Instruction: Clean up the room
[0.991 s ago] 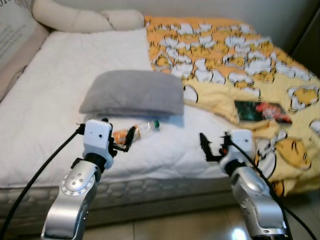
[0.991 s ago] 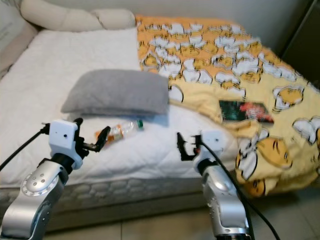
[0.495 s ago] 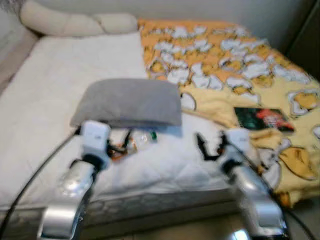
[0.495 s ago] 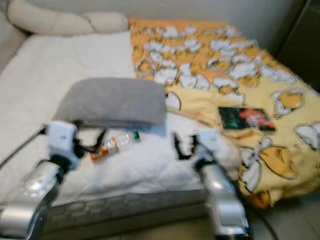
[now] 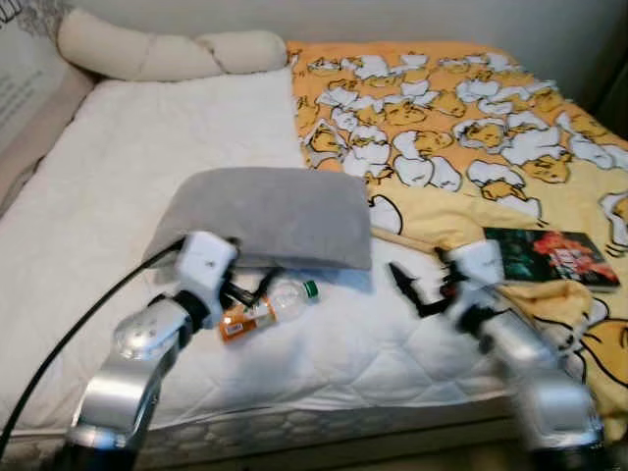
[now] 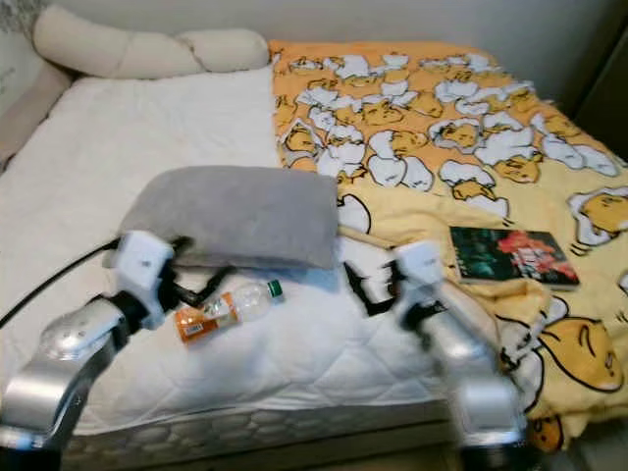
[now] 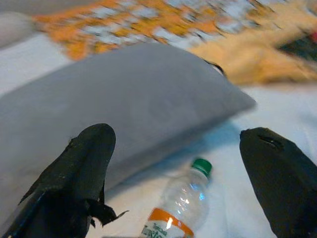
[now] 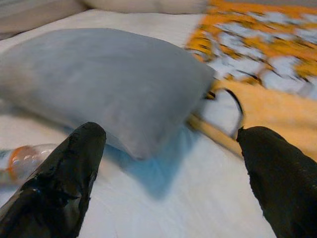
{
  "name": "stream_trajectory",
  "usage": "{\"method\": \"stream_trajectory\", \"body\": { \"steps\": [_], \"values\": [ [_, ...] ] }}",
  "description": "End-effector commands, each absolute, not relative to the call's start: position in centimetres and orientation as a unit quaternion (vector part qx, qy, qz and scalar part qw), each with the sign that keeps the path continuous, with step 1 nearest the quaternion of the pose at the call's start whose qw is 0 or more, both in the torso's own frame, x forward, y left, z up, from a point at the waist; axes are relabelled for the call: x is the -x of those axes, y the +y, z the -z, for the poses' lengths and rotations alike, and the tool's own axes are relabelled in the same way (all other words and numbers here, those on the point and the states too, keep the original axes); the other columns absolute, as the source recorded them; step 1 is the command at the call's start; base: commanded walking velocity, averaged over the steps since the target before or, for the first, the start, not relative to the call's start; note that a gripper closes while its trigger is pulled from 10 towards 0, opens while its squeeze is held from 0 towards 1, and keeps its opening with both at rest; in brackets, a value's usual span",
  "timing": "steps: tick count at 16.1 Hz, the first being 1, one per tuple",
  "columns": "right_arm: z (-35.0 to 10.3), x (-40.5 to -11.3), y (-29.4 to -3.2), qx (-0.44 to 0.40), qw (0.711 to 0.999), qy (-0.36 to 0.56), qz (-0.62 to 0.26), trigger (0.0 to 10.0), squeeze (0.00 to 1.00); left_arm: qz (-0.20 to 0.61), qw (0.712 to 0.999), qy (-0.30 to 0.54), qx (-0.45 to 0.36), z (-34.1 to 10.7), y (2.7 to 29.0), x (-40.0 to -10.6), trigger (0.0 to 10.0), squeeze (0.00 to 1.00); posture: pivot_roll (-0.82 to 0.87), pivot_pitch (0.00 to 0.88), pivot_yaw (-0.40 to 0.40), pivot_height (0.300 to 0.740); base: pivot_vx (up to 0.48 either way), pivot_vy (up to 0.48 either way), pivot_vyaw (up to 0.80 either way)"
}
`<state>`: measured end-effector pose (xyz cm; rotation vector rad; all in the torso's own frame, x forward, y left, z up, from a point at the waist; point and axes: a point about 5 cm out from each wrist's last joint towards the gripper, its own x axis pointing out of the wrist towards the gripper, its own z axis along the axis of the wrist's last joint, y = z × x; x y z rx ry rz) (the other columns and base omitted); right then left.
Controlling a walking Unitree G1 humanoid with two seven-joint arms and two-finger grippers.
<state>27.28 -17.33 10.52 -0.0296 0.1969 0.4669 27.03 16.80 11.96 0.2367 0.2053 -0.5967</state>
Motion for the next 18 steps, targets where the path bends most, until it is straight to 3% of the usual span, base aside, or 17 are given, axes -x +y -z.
{"method": "stream_trajectory", "body": {
  "steps": [1, 3, 5, 10, 11, 12, 13, 14, 15, 16, 18],
  "values": [
    [-11.1, -27.4, -16.2, 0.009, 0.955, 0.094, -0.28, 10.0, 0.0, 0.31, 0.935, 0.121, -0.121, -11.4, 17.6, -27.3, 10.0, 0.0, 0.01, 0.0, 0.013, 0.74, 0.0, 0.0, 0.0],
    [-11.4, -27.2, -16.7, 0.044, 0.937, 0.113, -0.328, 10.0, 0.0, 0.355, 0.912, 0.147, -0.142, -11.0, 17.9, -28.3, 10.0, 0.0, -0.01, 0.0, 0.025, 0.74, 0.0, 0.0, 0.0],
    [-11.8, -26.6, -17.5, 0.096, 0.898, 0.164, -0.397, 10.0, 0.0, 0.43, 0.862, 0.203, -0.175, -10.4, 18.1, -29.8, 10.0, 0.0, -0.04, 0.0, 0.045, 0.74, 0.0, 0.0, 0.0],
    [-12.9, -26.8, -17.2, 0.131, 0.861, 0.194, -0.452, 10.0, 0.0, 0.45, 0.834, 0.254, -0.193, -9.4, 17.5, -32.9, 10.0, 0.0, -0.07, 0.0, 0.063, 0.74, 0.0, 0.0, 0.0],
    [-12.9, -26.5, -17.0, 0.134, 0.851, 0.201, -0.466, 10.0, 0.0, 0.451, 0.831, 0.262, -0.193, -9.1, 17.5, -33.2, 2.1, 0.0, -0.07, 0.0, 0.063, 0.74, 0.0, 0.0, 0.0],
    [-13.0, -26.4, -17.0, 0.137, 0.846, 0.206, -0.471, 10.0, 0.0, 0.45, 0.831, 0.26, -0.201, -9.0, 17.5, -33.5, 0.0, 0.0, -0.07, 0.0, 0.06, 0.74, 0.0, 0.0, 0.0],
    [-13.0, -26.4, -17.0, 0.138, 0.846, 0.207, -0.472, 10.0, 0.0, 0.447, 0.831, 0.258, -0.207, -9.0, 17.5, -33.6, 0.0, 0.0, -0.07, 0.0, 0.059, 0.74, 0.0, 0.0, 0.0],
    [-13.0, -26.5, -17.0, 0.14, 0.844, 0.211, -0.473, 10.0, 0.0, 0.443, 0.83, 0.259, -0.217, -8.8, 17.5, -33.9, 10.0, 0.0, -0.07, 0.0, 0.053, 0.74, 0.0, 0.0, 0.0],
    [-13.0, -26.5, -17.0, 0.143, 0.842, 0.213, -0.475, 10.0, 0.0, 0.444, 0.828, 0.264, -0.216, -8.7, 17.5, -34.0, 10.0, 0.0, -0.07, 0.0, 0.052, 0.74, 0.0, 0.0, 0.0],
    [-13.0, -26.5, -16.9, 0.147, 0.838, 0.217, -0.478, 10.0, 0.0, 0.45, 0.822, 0.273, -0.215, -8.4, 17.5, -34.0, 10.0, 1.0, -0.07, 0.0, 0.052, 0.74, 0.0, 0.0, 0.0],
    [-13.0, -26.3, -16.7, 0.15, 0.832, 0.223, -0.485, 10.0, 0.0, 0.472, 0.805, 0.285, -0.22, -8.1, 17.4, -33.9, 10.0, 1.0, -0.08, 0.0, 0.053, 0.74, 0.0, 0.0, 0.0]
  ]
}}
